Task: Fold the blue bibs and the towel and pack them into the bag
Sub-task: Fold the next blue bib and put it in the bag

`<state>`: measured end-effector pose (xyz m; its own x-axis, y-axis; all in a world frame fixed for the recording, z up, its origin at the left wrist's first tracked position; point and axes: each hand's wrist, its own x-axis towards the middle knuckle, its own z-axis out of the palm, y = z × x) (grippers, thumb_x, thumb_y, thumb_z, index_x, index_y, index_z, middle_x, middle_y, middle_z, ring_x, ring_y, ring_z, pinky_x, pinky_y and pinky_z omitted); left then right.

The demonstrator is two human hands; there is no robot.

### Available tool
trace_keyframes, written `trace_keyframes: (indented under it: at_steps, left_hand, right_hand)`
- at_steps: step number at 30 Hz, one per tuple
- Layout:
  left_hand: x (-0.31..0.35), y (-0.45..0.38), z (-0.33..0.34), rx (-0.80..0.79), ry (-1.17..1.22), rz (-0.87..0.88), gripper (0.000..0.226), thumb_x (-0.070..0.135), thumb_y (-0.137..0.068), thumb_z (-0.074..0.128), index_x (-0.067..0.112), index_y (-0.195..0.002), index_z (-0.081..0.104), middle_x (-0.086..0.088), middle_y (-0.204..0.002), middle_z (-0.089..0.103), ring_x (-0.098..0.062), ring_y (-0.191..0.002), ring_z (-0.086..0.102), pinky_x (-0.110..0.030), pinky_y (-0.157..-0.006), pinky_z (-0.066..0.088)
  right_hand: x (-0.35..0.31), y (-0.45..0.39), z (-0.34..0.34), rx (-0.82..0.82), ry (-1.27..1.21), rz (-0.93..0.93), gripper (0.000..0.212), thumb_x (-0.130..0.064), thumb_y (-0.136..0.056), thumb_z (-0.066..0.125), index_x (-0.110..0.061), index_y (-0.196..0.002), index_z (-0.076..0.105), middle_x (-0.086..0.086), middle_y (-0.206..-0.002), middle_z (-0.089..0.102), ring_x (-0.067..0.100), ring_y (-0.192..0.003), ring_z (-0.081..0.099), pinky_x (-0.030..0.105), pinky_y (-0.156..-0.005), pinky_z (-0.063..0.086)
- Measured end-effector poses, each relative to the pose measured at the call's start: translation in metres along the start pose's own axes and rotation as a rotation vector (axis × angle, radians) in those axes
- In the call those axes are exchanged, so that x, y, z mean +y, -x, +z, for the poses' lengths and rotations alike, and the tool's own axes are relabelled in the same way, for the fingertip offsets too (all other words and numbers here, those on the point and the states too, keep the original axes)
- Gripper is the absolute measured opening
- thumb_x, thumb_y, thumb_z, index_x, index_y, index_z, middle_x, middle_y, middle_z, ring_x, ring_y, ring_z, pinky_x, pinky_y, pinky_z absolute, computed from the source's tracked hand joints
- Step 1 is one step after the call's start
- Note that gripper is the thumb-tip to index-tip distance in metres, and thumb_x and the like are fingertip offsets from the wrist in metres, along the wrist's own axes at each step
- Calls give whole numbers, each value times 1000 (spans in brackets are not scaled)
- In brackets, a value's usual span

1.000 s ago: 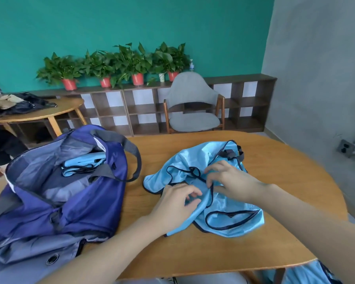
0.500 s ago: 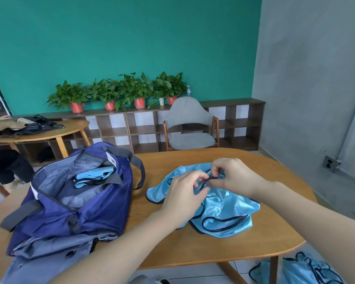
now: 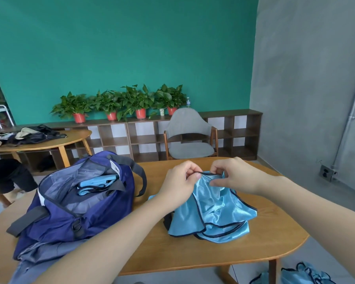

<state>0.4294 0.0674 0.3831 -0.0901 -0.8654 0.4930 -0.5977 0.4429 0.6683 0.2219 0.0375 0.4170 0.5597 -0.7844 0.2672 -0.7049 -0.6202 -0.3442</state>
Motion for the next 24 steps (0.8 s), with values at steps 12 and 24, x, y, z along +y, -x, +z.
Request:
trace_keyframes:
  at_steps: [12, 24]
  left_hand:
    - [-21, -34, -50, -240, -483, 24, 22, 15, -105, 50, 14, -116, 69, 2, -106, 60, -13, -98, 56, -22, -82, 39]
    - [-63, -74, -79, 47, -151, -160, 13, 24, -101, 59, 20, -102, 72, 4, -100, 72, -16, -99, 65, -36, -91, 50]
  right_hand:
    - [30, 8, -29, -25, 162, 215, 17, -36, -96, 63, -26, -87, 53, -1, -74, 66, 11, -52, 60, 26, -53, 49]
    - [67, -1, -28, -410, 260, 443, 46, -30, -89, 70, -25, -133, 55, -9, -88, 63, 9, -54, 70, 27, -73, 60]
